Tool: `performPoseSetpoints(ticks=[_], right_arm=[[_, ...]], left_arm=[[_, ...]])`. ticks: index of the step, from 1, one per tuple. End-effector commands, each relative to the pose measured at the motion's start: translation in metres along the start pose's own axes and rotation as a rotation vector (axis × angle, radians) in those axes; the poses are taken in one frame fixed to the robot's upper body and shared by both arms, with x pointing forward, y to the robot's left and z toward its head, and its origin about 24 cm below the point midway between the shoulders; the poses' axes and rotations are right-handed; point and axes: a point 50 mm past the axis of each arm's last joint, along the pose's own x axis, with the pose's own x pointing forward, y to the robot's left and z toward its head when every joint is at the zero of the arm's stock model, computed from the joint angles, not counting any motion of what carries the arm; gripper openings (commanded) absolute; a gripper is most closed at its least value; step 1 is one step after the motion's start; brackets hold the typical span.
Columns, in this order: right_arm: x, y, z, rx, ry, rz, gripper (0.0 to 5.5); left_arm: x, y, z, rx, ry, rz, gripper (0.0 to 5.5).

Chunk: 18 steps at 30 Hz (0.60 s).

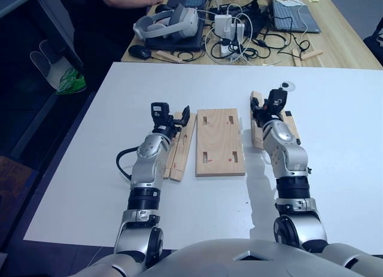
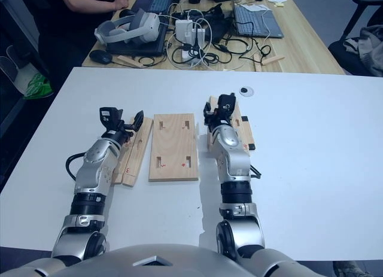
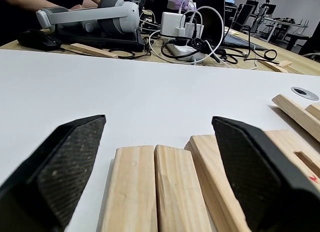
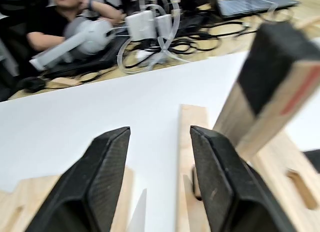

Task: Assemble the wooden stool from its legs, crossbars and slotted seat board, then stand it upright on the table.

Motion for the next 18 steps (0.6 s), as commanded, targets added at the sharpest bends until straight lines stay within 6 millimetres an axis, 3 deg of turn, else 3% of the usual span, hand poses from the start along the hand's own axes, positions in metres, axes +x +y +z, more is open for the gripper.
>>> performPoseSetpoints(ticks=[1,8,14,18], right_arm=[[0.001,-0.014,-0.004,-0.001,0.01,-0.093,2.22],[0.005,-0.018,0.0,-0.008,0.004,-0.126,2.22],[0.031,-0.017,0.038,-0.021,-0.015,-0.176,2.22],[0.051,-0.008,0.042,0.008,0.112,-0.197,2.22]], left_arm=[[0.001,0.0,0.0,0.007,0.0,-0.004,3.92],[0.002,0.001,0.0,0.007,0.004,-0.007,3.92],[0.002,0.002,-0.001,0.01,0.003,-0.004,3.92],[0.003,0.002,-0.001,0.014,-0.001,-0.001,3.92]])
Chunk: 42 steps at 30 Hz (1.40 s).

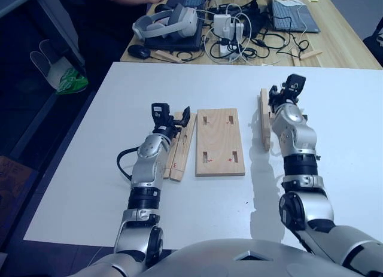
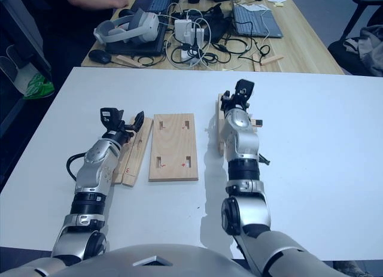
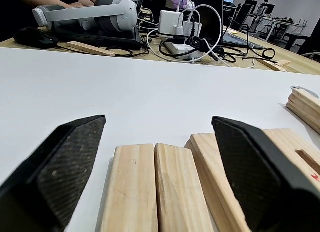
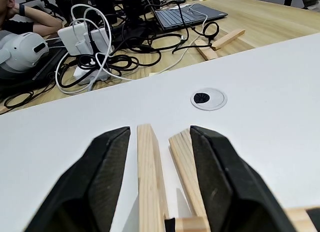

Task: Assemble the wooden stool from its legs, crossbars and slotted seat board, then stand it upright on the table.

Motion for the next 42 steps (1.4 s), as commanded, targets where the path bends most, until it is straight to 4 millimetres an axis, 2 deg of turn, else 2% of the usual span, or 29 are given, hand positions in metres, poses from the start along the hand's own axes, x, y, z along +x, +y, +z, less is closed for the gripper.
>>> performPoseSetpoints(ticks=[1,5,11,20,23,34,42], right_arm=[[0.014,0.012,-0.001,0.02,0.127,-0.013,2.22],[0.021,0.017,-0.013,0.006,0.194,-0.013,2.22],[0.023,0.013,-0.032,0.014,0.257,-0.037,2.22],[0.023,0.016,-0.037,0.069,0.291,-0.037,1.04],[0.023,0.016,-0.04,0.091,0.307,-0.037,1.04],[0.02,0.022,-0.034,0.108,0.29,0.0,1.03],[0.001,0.033,-0.006,0.039,0.141,0.048,0.96]], left_arm=[[0.002,0.001,0.002,0.018,-0.005,0.003,3.92],[0.004,0.0,0.002,0.02,-0.009,0.001,3.92],[0.004,-0.001,0.003,0.018,-0.013,-0.001,3.92],[0.003,-0.001,0.003,0.016,-0.012,0.0,3.92],[0.004,-0.001,0.003,0.016,-0.01,-0.002,3.92],[0.004,-0.001,0.002,0.015,-0.004,-0.006,3.92],[0.003,-0.001,0.001,0.007,0.0,-0.011,3.92]])
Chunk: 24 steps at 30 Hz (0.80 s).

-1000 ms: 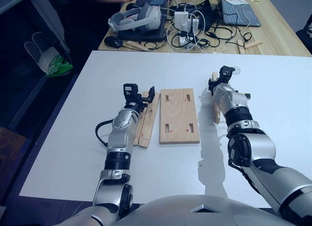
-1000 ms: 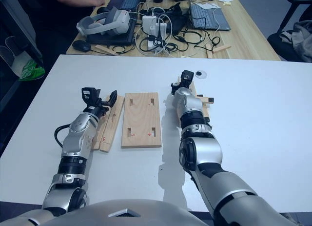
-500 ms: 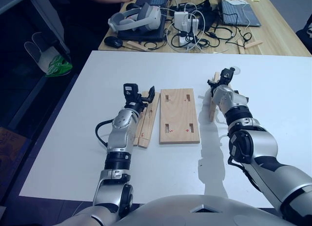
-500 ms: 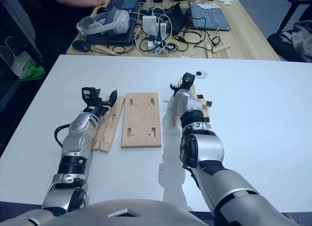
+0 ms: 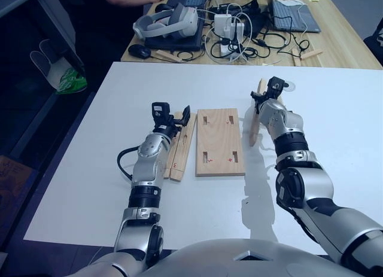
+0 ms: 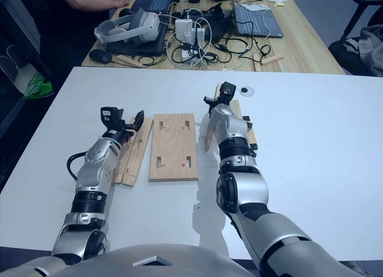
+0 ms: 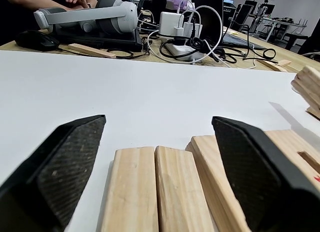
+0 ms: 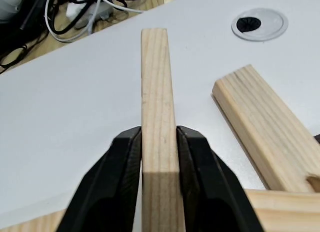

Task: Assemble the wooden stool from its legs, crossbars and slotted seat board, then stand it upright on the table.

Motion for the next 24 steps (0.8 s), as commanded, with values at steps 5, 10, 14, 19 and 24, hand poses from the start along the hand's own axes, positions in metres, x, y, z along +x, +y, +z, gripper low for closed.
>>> performPoseSetpoints(ticks=[5,10,14,19,24], right_arm=[[-0.028,0.014,0.023,-0.137,-0.172,0.035,0.95],[-0.042,0.022,0.02,-0.331,-0.276,0.082,0.95],[-0.048,0.019,0.011,-0.554,-0.382,0.11,0.95],[-0.051,0.008,-0.002,-0.804,-0.478,0.14,0.94],[-0.056,0.01,-0.009,-1.008,-0.576,0.21,0.94]], left_arm=[[0.001,0.0,0.0,-0.001,0.009,-0.011,3.92],[0.002,0.0,0.001,-0.003,0.006,0.002,3.92],[0.004,-0.003,0.014,-0.142,-0.01,0.023,3.92],[0.012,-0.031,0.052,-0.347,-0.051,-0.078,3.92],[0.013,-0.058,0.058,-0.607,0.107,-0.216,3.92]])
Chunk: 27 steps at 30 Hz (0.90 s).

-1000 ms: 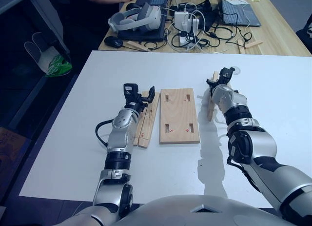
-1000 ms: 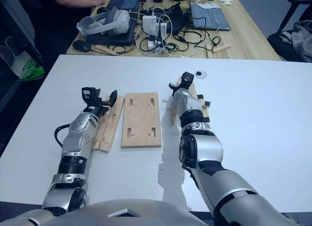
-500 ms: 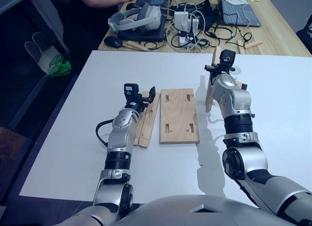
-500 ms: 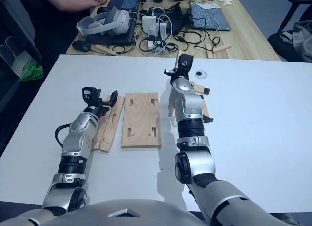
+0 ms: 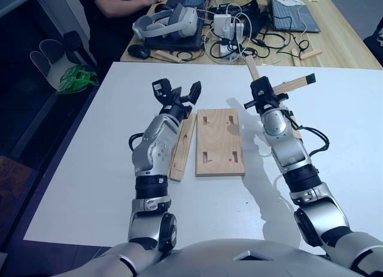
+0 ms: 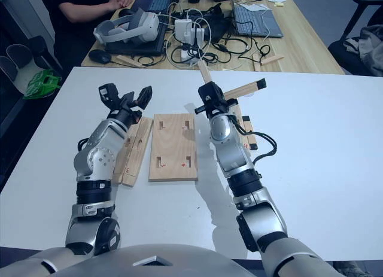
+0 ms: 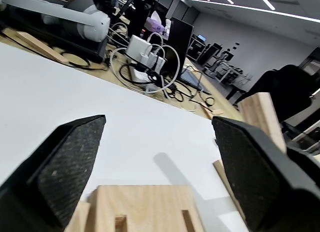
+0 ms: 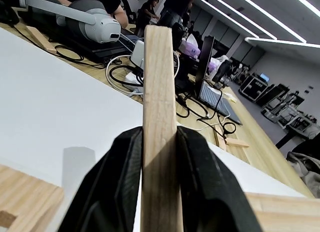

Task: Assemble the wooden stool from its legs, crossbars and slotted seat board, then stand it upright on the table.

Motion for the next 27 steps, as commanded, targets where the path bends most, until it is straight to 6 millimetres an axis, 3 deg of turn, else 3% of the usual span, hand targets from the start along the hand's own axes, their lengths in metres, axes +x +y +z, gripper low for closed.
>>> performPoseSetpoints(ticks=[1,7,20,27], right_arm=[[-0.006,0.006,0.007,-0.154,-0.119,0.055,0.94],[-0.011,0.024,0.017,-0.233,-0.221,0.166,0.94],[-0.025,0.048,0.014,-0.341,-0.304,0.317,0.94],[-0.026,0.05,0.016,-0.336,-0.322,0.321,0.94]], left_arm=[[0.0,-0.019,-0.013,-0.245,0.177,-0.084,3.92],[0.001,-0.037,-0.018,-0.32,0.247,-0.114,3.92],[0.01,-0.028,-0.005,-0.351,0.151,-0.044,3.92],[0.011,-0.022,-0.003,-0.336,0.112,0.007,2.96]])
